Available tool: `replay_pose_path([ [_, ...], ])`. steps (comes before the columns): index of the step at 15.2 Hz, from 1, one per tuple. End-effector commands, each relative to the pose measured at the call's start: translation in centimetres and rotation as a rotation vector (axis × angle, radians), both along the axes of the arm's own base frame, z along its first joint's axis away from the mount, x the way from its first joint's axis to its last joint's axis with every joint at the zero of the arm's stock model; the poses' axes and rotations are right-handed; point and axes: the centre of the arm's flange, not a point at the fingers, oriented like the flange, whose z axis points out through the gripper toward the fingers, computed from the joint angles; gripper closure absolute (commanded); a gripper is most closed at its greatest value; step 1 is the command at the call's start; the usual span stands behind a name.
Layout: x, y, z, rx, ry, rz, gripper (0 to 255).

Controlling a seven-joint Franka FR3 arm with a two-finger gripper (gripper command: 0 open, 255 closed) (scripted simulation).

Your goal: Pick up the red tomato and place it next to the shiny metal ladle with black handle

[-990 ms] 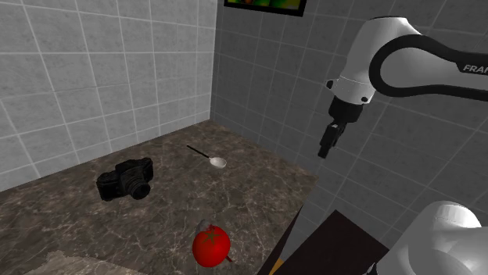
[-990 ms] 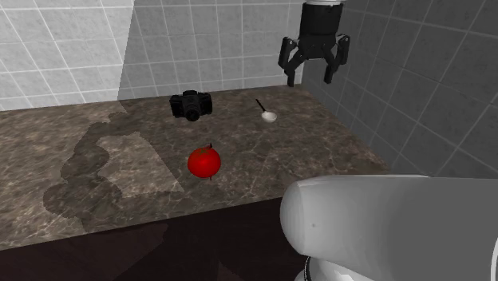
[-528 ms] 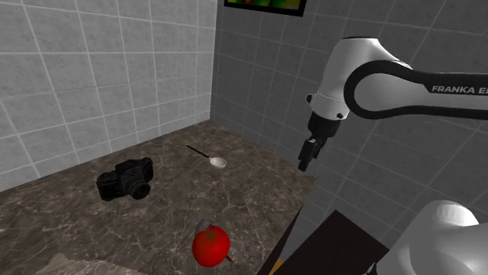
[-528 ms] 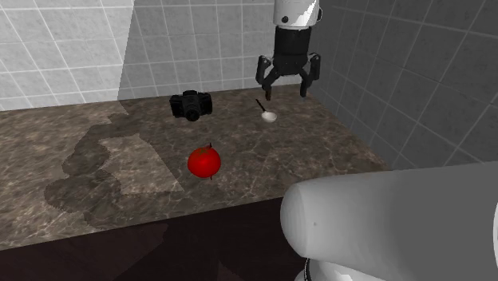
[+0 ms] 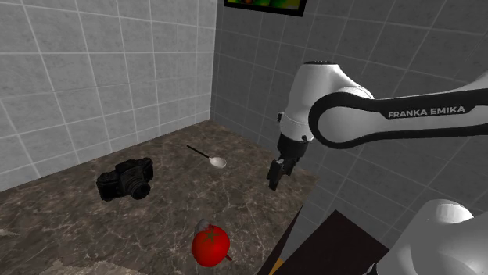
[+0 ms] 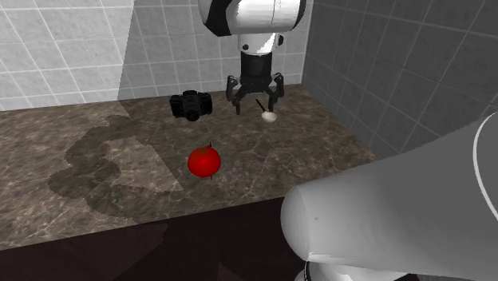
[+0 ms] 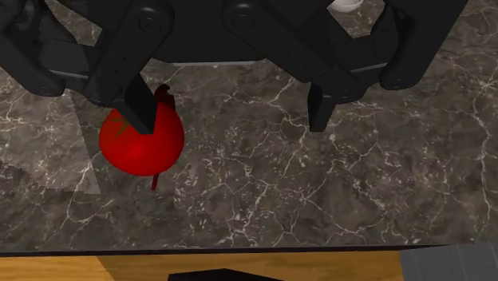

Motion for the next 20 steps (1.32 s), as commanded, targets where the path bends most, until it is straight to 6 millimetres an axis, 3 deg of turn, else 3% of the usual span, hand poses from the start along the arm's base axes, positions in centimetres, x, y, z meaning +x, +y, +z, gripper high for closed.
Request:
replay_pose_path([
  [1,1.1,2.0,-1.9,0.005,0.001,-0.002,0],
  [17,7.6,17.5,-14.3,0.029,0.008,-0.014,0],
  [20,7.6,17.7,-15.4,0.029,0.008,-0.014,0],
])
